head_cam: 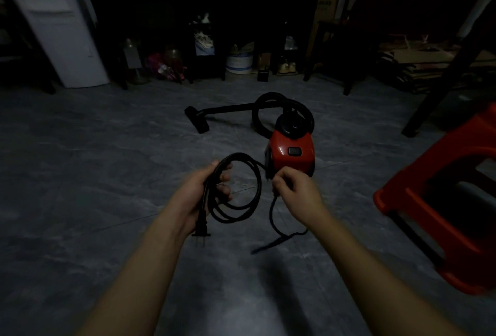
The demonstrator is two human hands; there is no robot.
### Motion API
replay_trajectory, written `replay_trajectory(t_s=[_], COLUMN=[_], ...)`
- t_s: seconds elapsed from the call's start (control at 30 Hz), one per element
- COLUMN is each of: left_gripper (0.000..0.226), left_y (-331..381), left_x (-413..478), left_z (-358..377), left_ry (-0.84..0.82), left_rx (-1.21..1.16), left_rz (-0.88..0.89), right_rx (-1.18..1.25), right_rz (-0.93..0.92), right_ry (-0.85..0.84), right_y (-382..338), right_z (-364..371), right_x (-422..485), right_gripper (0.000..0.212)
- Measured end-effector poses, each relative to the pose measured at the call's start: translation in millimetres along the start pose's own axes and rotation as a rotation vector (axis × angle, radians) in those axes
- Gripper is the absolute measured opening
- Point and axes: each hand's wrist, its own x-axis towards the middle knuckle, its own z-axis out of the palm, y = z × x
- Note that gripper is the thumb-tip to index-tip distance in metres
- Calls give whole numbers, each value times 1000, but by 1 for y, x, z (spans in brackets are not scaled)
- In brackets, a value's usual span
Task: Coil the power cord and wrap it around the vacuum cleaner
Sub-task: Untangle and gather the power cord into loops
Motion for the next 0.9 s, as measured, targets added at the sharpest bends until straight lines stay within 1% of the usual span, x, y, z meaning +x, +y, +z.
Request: replay_trajectory(t_s=[0.1,0.17,0.23,0.33,0.53,0.73,0.8,0.9], left_gripper=[35,37,37,34,27,22,22,20], left_y=[0,2,3,2,-4,-9,-9,-9], left_x=[0,0,-1,-4,-6,-6,-5,-4], left_z=[-2,-5,-9,-6,3,1,0,1], left_ry=[37,51,61,86,81,13,-13,-52], left_rx=[4,2,36,130,306,477,462,332], left_rz=[11,13,-2,-38,-46,-13,4,-12], right_rx=[70,67,45,29,-10,-82,-37,36], right_rz=[-14,-49,-97,-123,-114,-174,-145,-77], right_ry=[-8,-23,-3,27,-38,8,27,19], right_y=[-9,-11,-12,-12,-18,-37,-37,-31], right_z=[-3,-6,-11,-18,-9,1,1,1], right_x=[0,1,2,3,-2,-5,-6,-5], right_gripper=[18,16,14,12,8,12,14,12])
